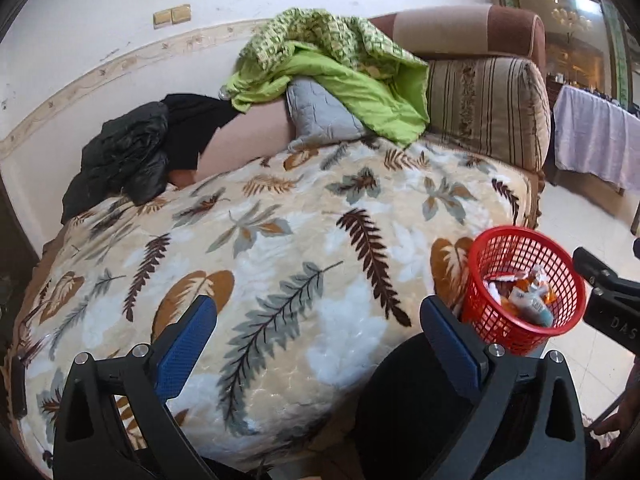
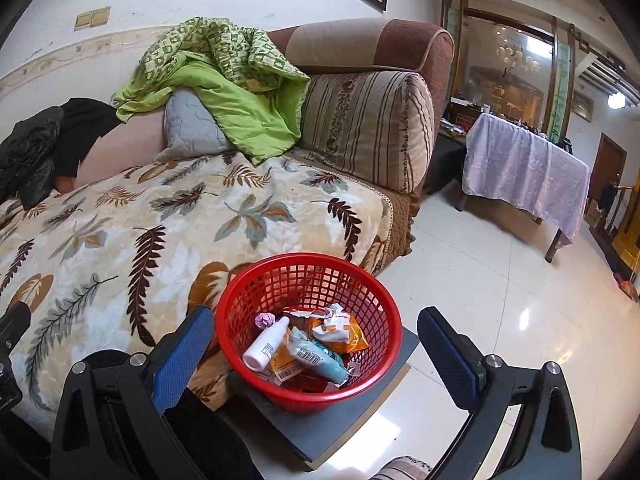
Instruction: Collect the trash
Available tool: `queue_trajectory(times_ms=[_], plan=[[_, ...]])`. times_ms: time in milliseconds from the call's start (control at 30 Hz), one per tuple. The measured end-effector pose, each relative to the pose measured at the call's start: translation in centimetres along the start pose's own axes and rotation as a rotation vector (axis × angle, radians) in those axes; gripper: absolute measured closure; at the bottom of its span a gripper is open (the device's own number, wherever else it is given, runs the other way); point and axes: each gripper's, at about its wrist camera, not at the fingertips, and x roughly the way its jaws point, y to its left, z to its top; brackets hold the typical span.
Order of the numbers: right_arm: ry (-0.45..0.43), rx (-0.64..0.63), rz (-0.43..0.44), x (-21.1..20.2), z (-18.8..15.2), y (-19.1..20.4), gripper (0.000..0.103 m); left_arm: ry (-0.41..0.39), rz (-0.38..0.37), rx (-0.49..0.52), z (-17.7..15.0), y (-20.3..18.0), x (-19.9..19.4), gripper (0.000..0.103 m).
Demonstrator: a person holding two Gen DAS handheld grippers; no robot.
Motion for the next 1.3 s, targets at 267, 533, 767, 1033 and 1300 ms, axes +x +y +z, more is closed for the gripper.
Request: queue_trajectory(times_ms=[267,533,767,1033,1300], plan=[[0.021,0.009,0.012,0.49,-0.25,-0.30,0.000,0.024,-0.006,0.012,-0.24,-0.63,0.73,0.002],[0.028,0.014,0.019,0.67,-0.34,-0.42,0.000,0.028,0.000,0.032,-0.33,-0.96,0.75,0.002],[0.028,0.013,0.020,0.67,-0.34,-0.41,0.000,0.015,-0.005,0.025,-0.43,-0.81,0.49,0.002],[0.028,0.014,0.020,0.65,-0.39,-0.39,0.000,0.010,-0.004,0.027,-0.45,-0.71,0.35,0.002],[0.028,0.015,0.019,0.62,-0.37,-0.39,0.000,0.009,-0.001,0.027,-0.42,-0.76,0.20,0.002]])
